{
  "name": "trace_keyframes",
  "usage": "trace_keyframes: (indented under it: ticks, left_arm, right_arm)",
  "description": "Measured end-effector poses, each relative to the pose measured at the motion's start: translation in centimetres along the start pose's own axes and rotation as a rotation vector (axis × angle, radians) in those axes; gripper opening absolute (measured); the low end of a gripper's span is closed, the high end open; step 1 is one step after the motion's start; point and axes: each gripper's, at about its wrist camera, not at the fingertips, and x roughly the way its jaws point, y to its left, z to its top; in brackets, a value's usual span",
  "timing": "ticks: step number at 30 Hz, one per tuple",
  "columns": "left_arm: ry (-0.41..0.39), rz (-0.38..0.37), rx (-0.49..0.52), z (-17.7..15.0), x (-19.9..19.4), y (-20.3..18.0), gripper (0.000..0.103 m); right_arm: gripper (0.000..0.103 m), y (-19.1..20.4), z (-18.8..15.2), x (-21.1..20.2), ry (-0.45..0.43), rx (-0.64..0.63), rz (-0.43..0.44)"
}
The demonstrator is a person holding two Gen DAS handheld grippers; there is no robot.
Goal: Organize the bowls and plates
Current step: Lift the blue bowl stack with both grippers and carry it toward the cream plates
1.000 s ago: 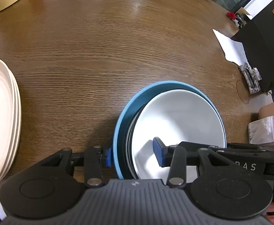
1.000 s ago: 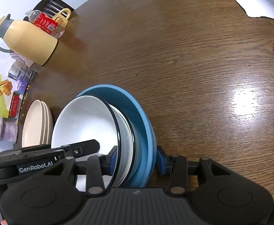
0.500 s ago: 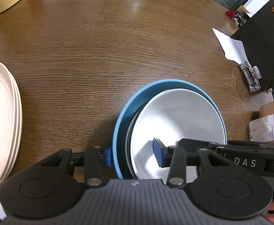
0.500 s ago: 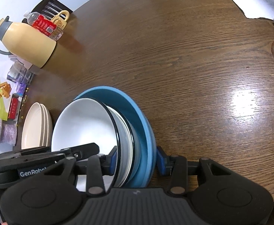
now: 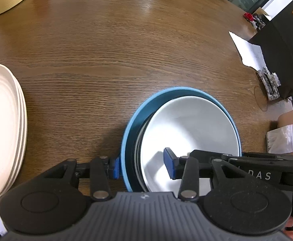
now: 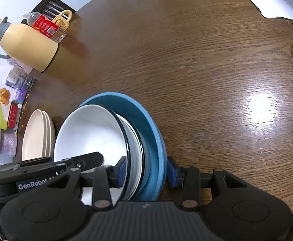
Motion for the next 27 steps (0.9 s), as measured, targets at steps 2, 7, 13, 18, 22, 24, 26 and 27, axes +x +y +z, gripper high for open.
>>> trace_keyframes:
  ticks: [2, 7, 13, 18, 22, 24, 26, 27]
  left_arm:
    - [0.000, -0.006, -0.005, -0.04, -0.07, 0.10, 0.044]
    - [0.014, -0.025, -0.012, -0.25, 0.12, 0.20, 0.051]
    - [0.020, -0.021, -0.033, -0.37, 0.22, 0.52, 0.044]
    - [0.011, -0.009, -0.035, -0.45, 0.02, 0.55, 0.038]
    - [0.006, -0.001, -0.031, -0.51, -0.14, 0.55, 0.037]
    - [0.006, 0.000, -0.032, -0.53, -0.19, 0.62, 0.037]
    - [0.006, 0.004, -0.031, -0.50, -0.26, 0.64, 0.037]
    - [0.006, 0.006, -0.032, -0.49, -0.30, 0.61, 0.037]
  right_arm:
    - [0.041, 0.18, 0.02, -0.03, 0.003, -0.010, -0.004]
    - [0.042, 0.17, 0.04, 0.01, 0.011, -0.012, 0.000]
    - [0.039, -0.33, -0.06, -0.05, 0.010, 0.010, 0.016]
    - [0.039, -0.35, -0.26, -0.22, 0.005, 0.006, 0.013]
    - [0.039, -0.13, -0.24, -0.30, 0.002, 0.002, 0.006]
    - [0.039, -0.03, -0.23, -0.35, 0.001, -0.001, 0.002]
    - [0.039, 0.05, -0.25, -0.37, 0.000, -0.002, -0.001]
    - [0.039, 0.10, -0.26, -0.36, -0.001, -0.001, -0.001]
